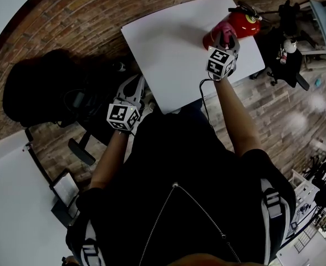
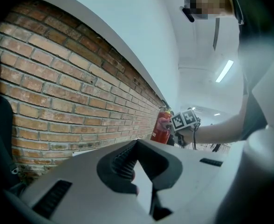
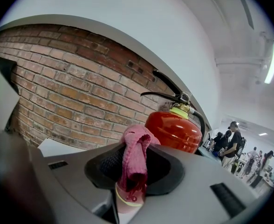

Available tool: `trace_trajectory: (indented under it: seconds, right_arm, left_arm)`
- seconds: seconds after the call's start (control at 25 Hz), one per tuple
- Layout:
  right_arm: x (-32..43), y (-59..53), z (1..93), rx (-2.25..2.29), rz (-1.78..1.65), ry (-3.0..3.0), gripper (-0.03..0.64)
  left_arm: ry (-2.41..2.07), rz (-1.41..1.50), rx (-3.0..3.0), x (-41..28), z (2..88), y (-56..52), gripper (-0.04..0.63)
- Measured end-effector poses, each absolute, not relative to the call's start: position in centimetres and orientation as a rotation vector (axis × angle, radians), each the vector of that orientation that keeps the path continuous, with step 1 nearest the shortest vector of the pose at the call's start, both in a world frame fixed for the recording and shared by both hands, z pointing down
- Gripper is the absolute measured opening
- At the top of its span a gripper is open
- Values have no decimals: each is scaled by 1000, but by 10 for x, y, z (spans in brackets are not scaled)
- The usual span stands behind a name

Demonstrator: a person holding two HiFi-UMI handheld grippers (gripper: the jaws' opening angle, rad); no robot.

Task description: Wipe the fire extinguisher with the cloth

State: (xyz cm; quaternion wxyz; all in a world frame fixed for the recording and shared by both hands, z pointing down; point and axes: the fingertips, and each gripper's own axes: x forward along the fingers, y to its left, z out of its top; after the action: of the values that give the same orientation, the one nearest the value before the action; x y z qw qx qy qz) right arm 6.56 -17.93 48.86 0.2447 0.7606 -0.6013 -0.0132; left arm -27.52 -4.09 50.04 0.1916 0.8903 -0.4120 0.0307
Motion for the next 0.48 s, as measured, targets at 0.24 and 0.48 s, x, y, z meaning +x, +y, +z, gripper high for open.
trace_trajectory:
  seconds: [0.24, 0.48]
  right_arm:
    - [66, -181, 503, 2070, -15, -1631, 107]
    - [65, -181, 518, 2051, 8, -1627, 107]
  left_arm:
    - [-1162, 105, 2495, -278, 504, -41, 17]
    - [-1171, 119, 2493, -282, 506, -41, 17]
